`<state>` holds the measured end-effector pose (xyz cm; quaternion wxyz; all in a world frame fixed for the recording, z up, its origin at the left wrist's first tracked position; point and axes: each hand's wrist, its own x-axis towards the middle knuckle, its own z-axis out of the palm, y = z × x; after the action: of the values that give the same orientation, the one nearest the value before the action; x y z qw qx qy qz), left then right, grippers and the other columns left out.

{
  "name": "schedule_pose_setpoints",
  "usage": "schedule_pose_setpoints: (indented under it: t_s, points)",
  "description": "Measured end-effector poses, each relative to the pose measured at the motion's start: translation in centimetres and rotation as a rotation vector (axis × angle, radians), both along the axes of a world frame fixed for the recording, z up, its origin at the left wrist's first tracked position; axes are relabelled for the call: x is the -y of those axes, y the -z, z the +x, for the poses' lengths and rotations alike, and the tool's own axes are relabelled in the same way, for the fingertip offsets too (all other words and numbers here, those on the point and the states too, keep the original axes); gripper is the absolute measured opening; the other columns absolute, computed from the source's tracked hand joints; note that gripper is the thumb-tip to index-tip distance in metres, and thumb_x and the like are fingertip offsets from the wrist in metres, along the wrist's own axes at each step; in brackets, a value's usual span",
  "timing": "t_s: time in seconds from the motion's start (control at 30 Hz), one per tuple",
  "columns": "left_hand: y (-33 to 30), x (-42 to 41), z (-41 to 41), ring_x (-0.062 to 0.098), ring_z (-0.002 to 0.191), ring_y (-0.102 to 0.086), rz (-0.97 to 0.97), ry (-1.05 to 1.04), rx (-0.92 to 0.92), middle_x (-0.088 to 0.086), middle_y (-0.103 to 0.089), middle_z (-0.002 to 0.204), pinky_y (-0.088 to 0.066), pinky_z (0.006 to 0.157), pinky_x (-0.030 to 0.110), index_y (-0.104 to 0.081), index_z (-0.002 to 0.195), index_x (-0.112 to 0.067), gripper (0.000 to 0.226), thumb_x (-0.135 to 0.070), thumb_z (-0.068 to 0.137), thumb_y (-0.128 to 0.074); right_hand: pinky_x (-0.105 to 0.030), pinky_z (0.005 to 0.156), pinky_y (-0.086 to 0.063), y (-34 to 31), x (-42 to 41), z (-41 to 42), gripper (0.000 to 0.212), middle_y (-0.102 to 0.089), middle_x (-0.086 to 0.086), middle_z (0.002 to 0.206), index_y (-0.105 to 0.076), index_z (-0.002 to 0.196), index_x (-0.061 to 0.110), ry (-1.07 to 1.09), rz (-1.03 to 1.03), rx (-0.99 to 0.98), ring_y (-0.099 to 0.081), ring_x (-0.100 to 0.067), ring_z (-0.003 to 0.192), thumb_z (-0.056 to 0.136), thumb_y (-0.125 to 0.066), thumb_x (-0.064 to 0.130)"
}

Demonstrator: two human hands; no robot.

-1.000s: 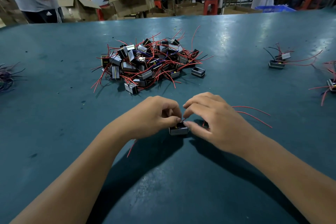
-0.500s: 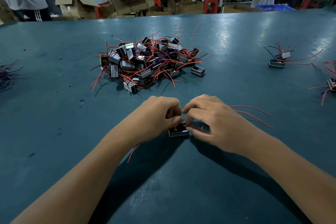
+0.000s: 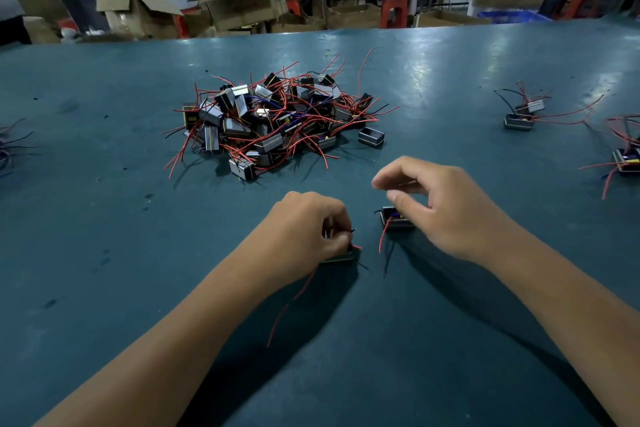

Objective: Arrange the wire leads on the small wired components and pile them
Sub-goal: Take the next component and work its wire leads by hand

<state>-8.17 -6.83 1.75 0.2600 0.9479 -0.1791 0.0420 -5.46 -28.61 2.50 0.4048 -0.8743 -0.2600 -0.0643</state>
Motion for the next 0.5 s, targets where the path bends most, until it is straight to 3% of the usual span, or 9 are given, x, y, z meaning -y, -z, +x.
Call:
schedule_pose_setpoints:
  t_s: [0.1, 0.2, 0.37, 0.5]
  points:
    - [0.04, -0.08, 0.01, -0.002, 0.064, -0.056, -0.025, 0.0, 0.0, -0.016, -0.059, 0.062, -0.038, 0.057, 0.01, -0.074, 0.081, -0.025, 0.004, -0.022, 0.085, -0.074, -0.015, 0.081, -0.044, 0.76, -0.19, 0.38, 0.015, -0.066, 0.01, 0.104, -0.067, 0.107, 0.022, 0.027, -0.215, -0.002, -0.061, -0.005, 0.098, 0.093, -0.064, 0.016]
    - [0.12, -0.2, 0.08, -0.002, 0.064, -0.056, -0.055, -0.009, -0.017, -0.017, -0.058, 0.059, -0.039, 0.057, 0.011, -0.074, 0.081, -0.026, 0.007, -0.022, 0.086, -0.072, -0.026, 0.084, -0.045, 0.85, -0.25, 0.53, 0.01, -0.065, 0.007, 0.103, -0.069, 0.102, 0.02, 0.015, -0.274, -0.01, -0.061, -0.011, 0.094, 0.094, -0.062, 0.019]
    - [0.21, -0.28, 0.24, -0.002, 0.065, -0.056, -0.051, -0.008, -0.028, -0.016, -0.059, 0.063, -0.038, 0.057, 0.011, -0.074, 0.083, -0.027, 0.01, -0.02, 0.087, -0.069, -0.022, 0.088, -0.046, 0.23, 0.53, 0.39, 0.011, -0.065, 0.015, 0.111, -0.069, 0.098, 0.026, -0.085, -0.269, -0.058, -0.061, -0.004, 0.099, 0.095, -0.062, 0.019]
    - [0.44, -0.2, 0.44, 0.003, 0.076, -0.055, -0.005, 0.004, -0.034, -0.016, -0.056, 0.084, -0.039, 0.066, 0.016, -0.071, 0.089, -0.03, 0.009, -0.023, 0.091, -0.067, -0.022, 0.081, -0.044, 0.46, -0.08, 0.32, 0.003, -0.068, 0.007, 0.1, -0.07, 0.092, 0.021, -0.083, -0.298, 0.042, -0.06, -0.007, 0.088, 0.093, -0.067, 0.021]
